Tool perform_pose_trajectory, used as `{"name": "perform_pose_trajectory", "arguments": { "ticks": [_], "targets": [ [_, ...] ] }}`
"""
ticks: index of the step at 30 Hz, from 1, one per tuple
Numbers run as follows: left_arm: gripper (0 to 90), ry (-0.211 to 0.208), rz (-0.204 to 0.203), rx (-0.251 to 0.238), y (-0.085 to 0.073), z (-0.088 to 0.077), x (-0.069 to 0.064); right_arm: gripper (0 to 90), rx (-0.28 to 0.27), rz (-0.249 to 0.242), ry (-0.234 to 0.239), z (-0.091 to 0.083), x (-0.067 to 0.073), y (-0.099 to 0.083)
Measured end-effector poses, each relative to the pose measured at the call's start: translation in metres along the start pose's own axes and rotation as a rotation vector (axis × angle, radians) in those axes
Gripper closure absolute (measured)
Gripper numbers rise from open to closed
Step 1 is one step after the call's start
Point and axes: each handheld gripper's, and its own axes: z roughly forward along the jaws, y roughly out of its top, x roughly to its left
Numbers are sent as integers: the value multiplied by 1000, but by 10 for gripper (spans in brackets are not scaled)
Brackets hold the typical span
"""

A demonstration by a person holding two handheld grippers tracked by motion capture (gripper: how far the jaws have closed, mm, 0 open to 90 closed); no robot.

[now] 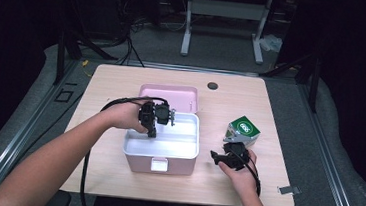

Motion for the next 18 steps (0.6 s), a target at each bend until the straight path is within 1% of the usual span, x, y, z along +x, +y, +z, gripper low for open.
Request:
{"name": "perform_pose_trajectory", "arguments": {
  "ticks": [2,4,6,7,9,12,13,15,16,17,18],
  "targets": [
    [893,5,-6,-5,-1,-3,-1,388,1,-2,-3,0,0,0],
    [893,4,-9,-5,-1,-5,-2,387,0,0,4,0,0,0],
    [893,1,-4,-10,-2,-7,-4,388,0,-2,4,0,0,0],
    [894,2,-5,-15,-2,-8,-4,388,2,-3,-4,0,1,0],
    [894,8,-5,-13,-3,-11,-5,388,0,-2,3,0,0,0],
    [894,16,-14,-21,-5,-18,-6,388,0,-2,-2,0,0,0],
    [895,12,-19,-31,-7,-21,-7,388,0,-3,-2,0,0,0],
    [895,10,-30,-33,-11,-27,-7,388,-3,-1,5,0,0,0],
    [894,0,-42,-38,-15,-29,-7,388,-1,0,-1,0,0,0],
    [894,6,-43,-42,-18,-32,-7,388,0,2,-1,0,0,0],
    [894,9,-55,-44,-23,-35,-7,388,0,2,-1,0,0,0]
  ]
}}
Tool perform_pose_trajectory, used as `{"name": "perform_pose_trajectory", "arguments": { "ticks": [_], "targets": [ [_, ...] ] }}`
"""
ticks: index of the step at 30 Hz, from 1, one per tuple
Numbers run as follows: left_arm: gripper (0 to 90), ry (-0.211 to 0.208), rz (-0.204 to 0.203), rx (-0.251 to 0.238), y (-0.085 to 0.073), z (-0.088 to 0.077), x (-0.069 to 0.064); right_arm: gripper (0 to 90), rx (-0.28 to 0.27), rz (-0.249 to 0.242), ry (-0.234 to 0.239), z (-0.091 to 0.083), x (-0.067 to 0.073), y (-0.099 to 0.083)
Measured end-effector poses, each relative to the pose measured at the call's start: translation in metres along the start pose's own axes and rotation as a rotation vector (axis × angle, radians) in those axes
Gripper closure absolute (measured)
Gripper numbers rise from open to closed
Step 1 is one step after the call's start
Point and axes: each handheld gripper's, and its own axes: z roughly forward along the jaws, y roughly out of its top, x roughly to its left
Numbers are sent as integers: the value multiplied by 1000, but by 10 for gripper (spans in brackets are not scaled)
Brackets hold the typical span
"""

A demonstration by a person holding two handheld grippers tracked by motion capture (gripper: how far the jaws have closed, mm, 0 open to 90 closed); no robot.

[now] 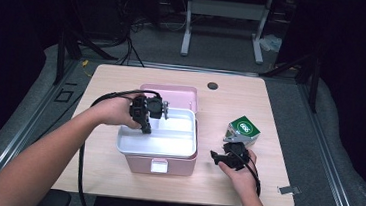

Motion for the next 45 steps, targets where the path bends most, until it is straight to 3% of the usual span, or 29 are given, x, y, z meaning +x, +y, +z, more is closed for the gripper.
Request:
{"name": "perform_pose_trajectory", "arguments": {
  "ticks": [2,5,9,13,14,17,20,24,26,29,31,33,35,43,45],
  "targets": [
    [894,10,-16,-5,-13,-5,3,388,-1,-2,1,0,0,0],
    [895,6,-80,-18,-43,-11,9,388,-4,1,-5,-1,0,0],
    [894,-8,-207,-47,-96,-15,18,388,-6,5,-4,-1,-1,0],
    [894,16,-379,-73,-154,-19,25,388,-3,8,-7,-1,0,0],
    [894,22,-406,-77,-163,-20,26,388,-3,9,-6,0,0,0],
    [894,38,-579,-126,-193,-18,28,387,2,7,-9,0,1,1],
    [894,51,-739,-152,-215,-11,28,387,3,3,-11,1,2,1],
    [894,55,-865,-138,-227,9,29,387,3,2,-13,1,2,1],
    [895,31,-907,-131,-229,26,30,387,2,5,-15,1,2,1],
    [894,13,-930,-105,-226,56,30,386,1,9,-4,2,2,2],
    [894,-7,-916,-77,-226,77,30,386,3,5,-8,2,2,2],
    [894,-19,-925,-74,-226,86,30,386,1,6,-1,2,2,1],
    [894,-46,-937,-75,-226,107,29,386,0,4,-7,2,1,1],
    [889,50,-938,-90,-226,126,19,386,3,11,7,2,3,2],
    [859,70,-964,-130,-229,127,15,386,6,6,4,2,3,2]
  ]
}}
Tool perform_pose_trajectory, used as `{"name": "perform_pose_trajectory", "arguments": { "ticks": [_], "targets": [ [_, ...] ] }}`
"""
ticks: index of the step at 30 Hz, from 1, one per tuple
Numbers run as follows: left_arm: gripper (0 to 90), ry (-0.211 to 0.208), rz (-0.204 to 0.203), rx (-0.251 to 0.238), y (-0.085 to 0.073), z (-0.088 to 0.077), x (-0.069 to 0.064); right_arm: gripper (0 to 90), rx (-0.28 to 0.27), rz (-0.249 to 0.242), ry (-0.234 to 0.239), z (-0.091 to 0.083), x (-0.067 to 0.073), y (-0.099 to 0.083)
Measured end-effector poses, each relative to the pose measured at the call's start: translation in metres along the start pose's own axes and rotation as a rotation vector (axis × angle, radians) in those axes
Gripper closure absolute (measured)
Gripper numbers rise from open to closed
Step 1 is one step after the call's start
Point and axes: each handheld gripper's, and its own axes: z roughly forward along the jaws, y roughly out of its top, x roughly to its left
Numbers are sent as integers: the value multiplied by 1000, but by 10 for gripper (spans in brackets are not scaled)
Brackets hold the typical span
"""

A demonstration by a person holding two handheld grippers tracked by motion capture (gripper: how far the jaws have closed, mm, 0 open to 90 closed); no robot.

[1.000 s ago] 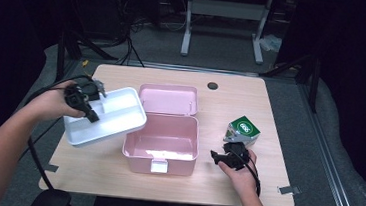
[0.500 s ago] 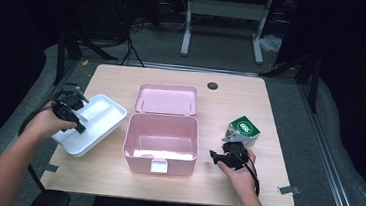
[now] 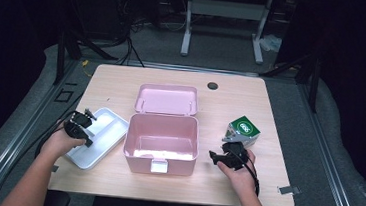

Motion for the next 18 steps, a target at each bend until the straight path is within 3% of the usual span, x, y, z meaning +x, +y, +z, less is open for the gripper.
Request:
{"name": "perform_pose_trajectory", "arguments": {
  "ticks": [3,7,10,13,15,18],
  "targets": [
    [785,-20,-33,-106,-10,-11,-3,384,4,-17,-8,-1,1,0],
    [632,-9,24,-105,-13,-28,-9,378,-6,-57,-27,-6,5,4],
    [564,-18,23,-149,-19,-31,-12,376,-13,-92,-35,-11,8,9],
    [547,-21,27,-150,-23,-31,-11,371,-4,-117,-38,-14,9,15],
    [520,-24,12,-148,-26,-31,-9,370,9,-109,-40,-15,8,17],
    [498,-30,8,-155,-29,-33,-7,368,26,-82,-7,-19,3,25]
  ]
}}
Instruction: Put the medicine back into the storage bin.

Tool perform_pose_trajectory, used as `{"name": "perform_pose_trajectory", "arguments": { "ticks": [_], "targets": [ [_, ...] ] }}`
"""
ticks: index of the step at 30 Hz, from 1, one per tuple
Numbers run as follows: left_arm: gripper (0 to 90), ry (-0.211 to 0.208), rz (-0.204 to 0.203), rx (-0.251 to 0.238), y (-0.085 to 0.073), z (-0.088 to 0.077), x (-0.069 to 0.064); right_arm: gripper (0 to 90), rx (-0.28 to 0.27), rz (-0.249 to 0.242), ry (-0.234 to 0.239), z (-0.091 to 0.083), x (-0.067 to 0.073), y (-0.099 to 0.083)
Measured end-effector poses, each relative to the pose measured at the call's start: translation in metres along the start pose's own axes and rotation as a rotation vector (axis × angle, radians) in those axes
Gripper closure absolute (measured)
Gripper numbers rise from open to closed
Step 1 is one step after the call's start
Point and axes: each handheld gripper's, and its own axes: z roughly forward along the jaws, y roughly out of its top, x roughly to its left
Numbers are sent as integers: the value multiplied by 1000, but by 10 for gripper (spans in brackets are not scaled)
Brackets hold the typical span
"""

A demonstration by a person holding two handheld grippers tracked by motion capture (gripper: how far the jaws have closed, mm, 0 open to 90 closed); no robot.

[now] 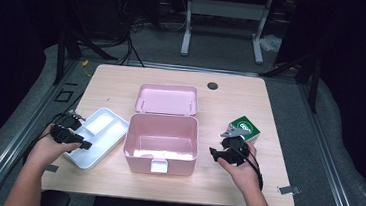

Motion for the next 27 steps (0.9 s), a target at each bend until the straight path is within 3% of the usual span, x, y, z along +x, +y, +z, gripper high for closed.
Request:
{"name": "perform_pose_trajectory", "arguments": {
  "ticks": [5,11,20,27],
  "targets": [
    [461,-11,-6,-10,0,-2,0,333,40,-11,-3,-7,-15,17],
    [454,-31,7,4,0,0,-3,268,112,17,1,-7,-42,39],
    [455,-34,11,24,-1,3,-3,166,264,-24,-69,3,-73,57],
    [458,-36,11,25,-1,3,-2,105,354,14,-58,9,-96,66]
  ]
}}
